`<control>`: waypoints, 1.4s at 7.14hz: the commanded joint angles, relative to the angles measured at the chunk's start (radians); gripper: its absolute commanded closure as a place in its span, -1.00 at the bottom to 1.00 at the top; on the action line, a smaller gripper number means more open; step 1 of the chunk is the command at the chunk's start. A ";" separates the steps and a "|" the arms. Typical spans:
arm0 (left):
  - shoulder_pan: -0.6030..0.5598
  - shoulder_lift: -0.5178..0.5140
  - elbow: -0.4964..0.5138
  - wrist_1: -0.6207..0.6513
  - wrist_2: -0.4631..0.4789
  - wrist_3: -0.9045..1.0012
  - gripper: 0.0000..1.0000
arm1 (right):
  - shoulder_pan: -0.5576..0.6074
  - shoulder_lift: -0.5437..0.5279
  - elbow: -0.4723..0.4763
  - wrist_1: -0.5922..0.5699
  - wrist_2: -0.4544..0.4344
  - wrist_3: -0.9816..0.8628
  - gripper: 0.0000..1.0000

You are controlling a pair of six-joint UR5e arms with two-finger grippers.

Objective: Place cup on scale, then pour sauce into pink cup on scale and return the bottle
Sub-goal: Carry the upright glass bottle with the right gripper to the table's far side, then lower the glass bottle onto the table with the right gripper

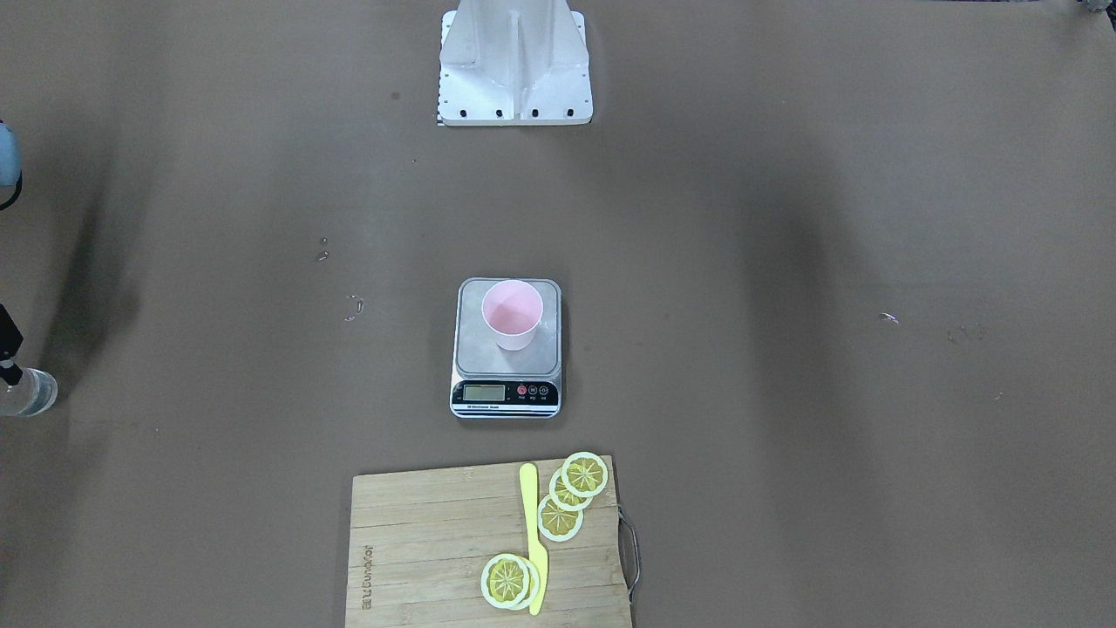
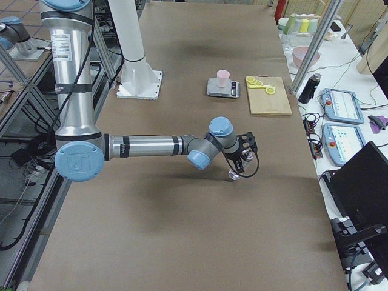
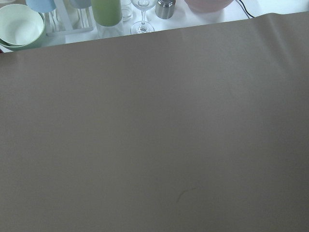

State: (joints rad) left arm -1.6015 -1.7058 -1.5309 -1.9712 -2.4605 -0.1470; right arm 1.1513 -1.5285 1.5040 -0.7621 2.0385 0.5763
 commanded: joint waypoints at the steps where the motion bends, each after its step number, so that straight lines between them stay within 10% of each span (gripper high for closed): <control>1: 0.000 0.000 0.000 0.000 0.000 0.000 -0.95 | -0.004 0.001 -0.010 0.006 -0.024 -0.006 1.00; 7: -0.003 0.000 -0.012 0.002 -0.006 -0.003 -0.95 | -0.027 0.034 -0.108 0.141 -0.023 -0.018 1.00; 10: -0.003 0.000 -0.012 0.002 -0.006 -0.005 -0.95 | -0.027 0.036 -0.100 0.142 -0.015 -0.018 0.64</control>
State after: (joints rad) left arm -1.6041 -1.7058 -1.5431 -1.9697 -2.4663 -0.1513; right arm 1.1244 -1.4929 1.4022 -0.6211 2.0232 0.5600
